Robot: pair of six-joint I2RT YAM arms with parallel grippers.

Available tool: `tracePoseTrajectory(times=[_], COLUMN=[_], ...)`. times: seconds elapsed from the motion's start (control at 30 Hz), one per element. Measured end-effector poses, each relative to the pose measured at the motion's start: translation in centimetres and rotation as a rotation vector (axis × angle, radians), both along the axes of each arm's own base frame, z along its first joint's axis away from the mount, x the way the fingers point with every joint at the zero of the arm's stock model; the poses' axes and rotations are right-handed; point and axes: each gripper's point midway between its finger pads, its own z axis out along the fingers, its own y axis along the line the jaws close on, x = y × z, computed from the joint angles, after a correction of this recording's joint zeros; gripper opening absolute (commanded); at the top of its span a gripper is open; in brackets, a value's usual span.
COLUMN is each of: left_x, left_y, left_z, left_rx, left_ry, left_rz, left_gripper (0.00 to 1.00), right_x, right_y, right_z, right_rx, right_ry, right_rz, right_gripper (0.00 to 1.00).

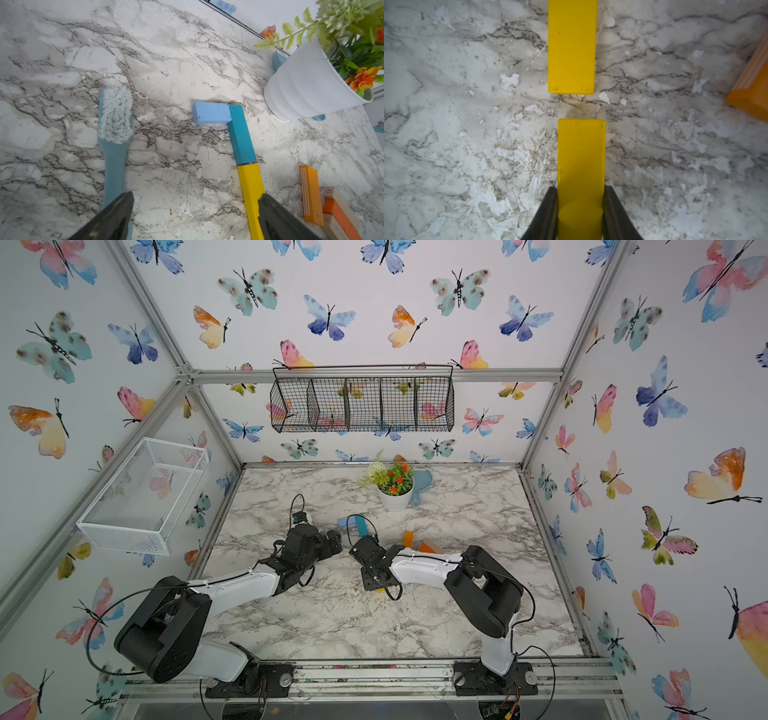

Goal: Assemble a giraffe with building blocks
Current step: Assemble the building block at the center of the board.

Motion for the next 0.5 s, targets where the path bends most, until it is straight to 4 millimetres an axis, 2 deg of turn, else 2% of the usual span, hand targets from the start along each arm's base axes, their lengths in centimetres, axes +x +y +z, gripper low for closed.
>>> tracePoseTrajectory(times=[0.5], left_x=[0.0], left_y=[0.0], left_z=[-0.07], left_rx=[0.001], left_ry=[0.002], left_rz=[0.0], left_gripper=[0.97], right_x=[0.61], right_y=[0.95], right_z=[-0.11], right_rx=[0.012], right_ry=[-0.007], right_rz=[0.0], right_gripper=[0.12])
